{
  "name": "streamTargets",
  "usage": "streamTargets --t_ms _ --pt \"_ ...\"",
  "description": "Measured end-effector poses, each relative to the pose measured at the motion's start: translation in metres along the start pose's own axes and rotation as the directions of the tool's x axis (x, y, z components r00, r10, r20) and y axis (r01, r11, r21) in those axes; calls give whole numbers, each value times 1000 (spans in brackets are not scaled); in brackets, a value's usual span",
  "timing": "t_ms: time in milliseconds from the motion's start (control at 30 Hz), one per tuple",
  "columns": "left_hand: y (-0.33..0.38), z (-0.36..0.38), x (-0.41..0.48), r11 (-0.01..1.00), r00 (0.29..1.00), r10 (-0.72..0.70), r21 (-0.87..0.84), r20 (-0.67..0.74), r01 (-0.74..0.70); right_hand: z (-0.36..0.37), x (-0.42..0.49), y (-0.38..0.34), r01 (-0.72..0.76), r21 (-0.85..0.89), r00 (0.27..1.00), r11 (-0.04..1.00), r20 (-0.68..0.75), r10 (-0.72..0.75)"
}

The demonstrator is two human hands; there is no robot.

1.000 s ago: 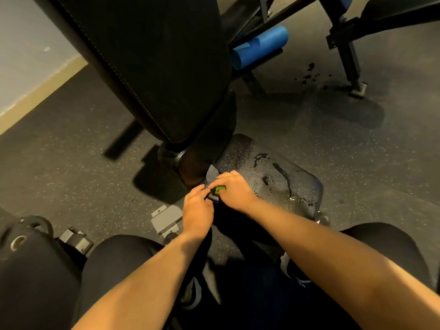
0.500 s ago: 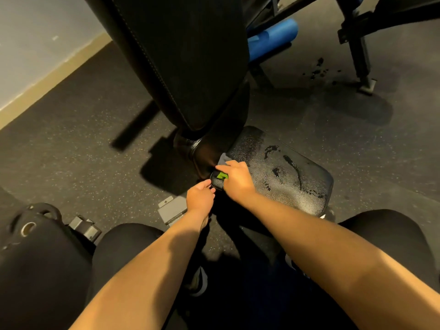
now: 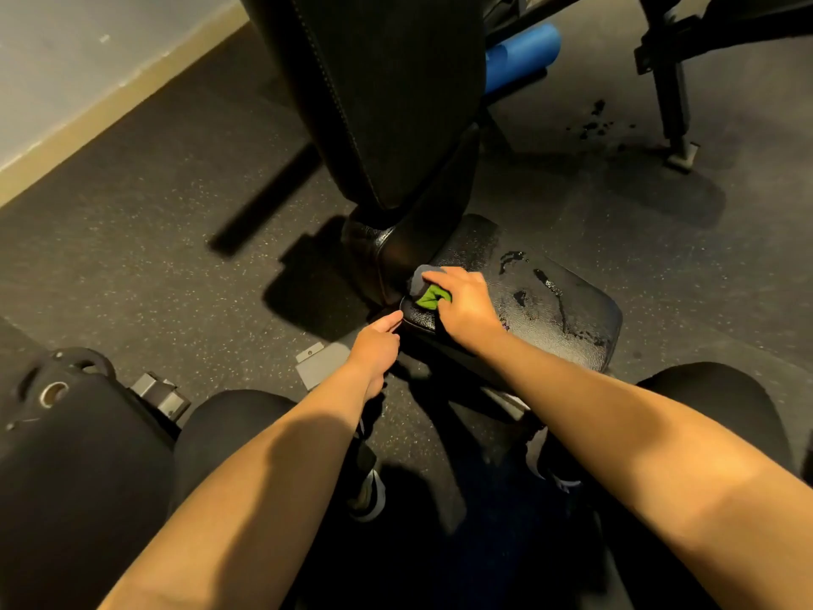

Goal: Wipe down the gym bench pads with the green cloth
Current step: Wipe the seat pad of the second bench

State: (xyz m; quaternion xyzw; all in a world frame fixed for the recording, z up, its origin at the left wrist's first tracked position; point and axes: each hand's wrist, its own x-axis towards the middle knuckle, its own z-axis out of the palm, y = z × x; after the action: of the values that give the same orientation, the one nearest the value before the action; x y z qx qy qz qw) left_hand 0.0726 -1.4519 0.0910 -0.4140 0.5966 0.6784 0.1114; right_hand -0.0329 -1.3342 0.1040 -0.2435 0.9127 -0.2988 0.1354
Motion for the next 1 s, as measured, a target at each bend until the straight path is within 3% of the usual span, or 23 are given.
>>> streamTargets --t_ms 167,267,367,500,667,833,933,1000 --pt "6 -1 -1 997 1000 -10 -72 4 10 31 -10 -16 -65 -33 996 997 58 66" --pt "6 3 0 993 999 16 -115 -50 -22 38 -26 -12 24 -54 998 998 67 -20" --pt "3 6 -2 991 998 50 -119 -34 -54 31 -36 -8 156 -194 982 969 137 -131" --pt "0 11 -7 982 992 129 139 -12 -126 11 -37 1 162 -275 977 948 178 -116" --pt "-2 18 -10 820 972 200 520 126 -237 -8 -57 30 -48 -288 995 957 68 71" --pt "-2 15 -11 734 965 229 627 130 -259 -3 -54 25 -121 -224 993 967 -16 120" --pt "-7 13 -9 683 956 262 674 135 -283 13 -40 3 -47 -183 998 982 38 55" --pt "-8 13 -7 659 949 284 691 138 -298 20 -34 -5 -7 -247 995 969 92 31"
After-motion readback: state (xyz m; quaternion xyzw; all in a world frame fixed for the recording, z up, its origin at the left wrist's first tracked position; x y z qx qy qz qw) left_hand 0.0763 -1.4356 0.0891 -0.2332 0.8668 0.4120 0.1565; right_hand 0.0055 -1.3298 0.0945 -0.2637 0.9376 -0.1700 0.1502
